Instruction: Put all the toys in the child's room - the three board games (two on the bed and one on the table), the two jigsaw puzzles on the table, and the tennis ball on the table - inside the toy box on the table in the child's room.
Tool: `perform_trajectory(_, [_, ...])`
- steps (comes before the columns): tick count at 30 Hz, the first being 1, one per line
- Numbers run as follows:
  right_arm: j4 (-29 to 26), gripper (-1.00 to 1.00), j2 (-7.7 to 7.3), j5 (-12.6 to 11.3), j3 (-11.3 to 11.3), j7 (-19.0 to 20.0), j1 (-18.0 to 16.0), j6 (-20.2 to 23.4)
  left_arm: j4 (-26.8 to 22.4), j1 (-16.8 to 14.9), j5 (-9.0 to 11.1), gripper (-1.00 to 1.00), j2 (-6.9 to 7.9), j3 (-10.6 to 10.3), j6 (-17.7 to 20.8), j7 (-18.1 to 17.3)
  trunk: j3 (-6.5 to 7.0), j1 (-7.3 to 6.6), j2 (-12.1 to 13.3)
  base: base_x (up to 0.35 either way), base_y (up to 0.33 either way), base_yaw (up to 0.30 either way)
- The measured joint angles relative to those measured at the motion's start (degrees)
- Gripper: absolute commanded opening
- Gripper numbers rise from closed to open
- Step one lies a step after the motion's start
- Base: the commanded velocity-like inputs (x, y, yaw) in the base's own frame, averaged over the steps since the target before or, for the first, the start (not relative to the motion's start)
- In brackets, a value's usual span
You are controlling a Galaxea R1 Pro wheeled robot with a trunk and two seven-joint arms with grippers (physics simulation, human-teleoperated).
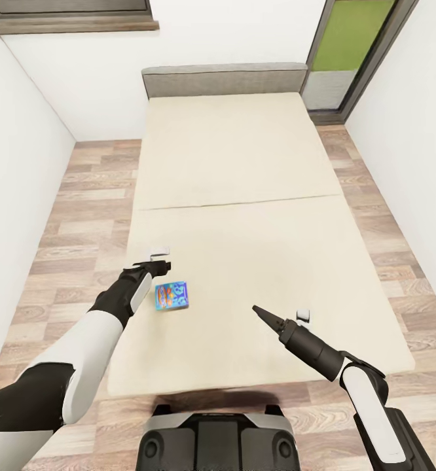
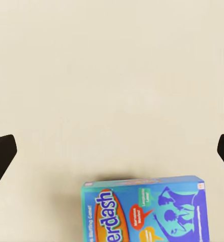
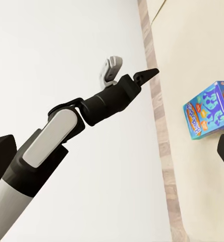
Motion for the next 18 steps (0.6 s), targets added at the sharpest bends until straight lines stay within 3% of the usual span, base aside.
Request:
perform_trajectory(12, [0.00,1.00,0.00,0.00,0.00,0.00,0.00,0.00,0.10,-0.01,0.00,1.00,-0.19,-0.06,-0.10,0.04,-1.13,0.00,0.00,0.000,0.000,0.000])
perform_trajectory(18, [0.00,1.00,0.00,0.00,0.00,0.00,0.00,0.00,0.51,-0.01,0.03,1.00,-0.33,-0.04,-2.18,0.06,-1.69,0.00,0.00,0.000,0.000,0.000])
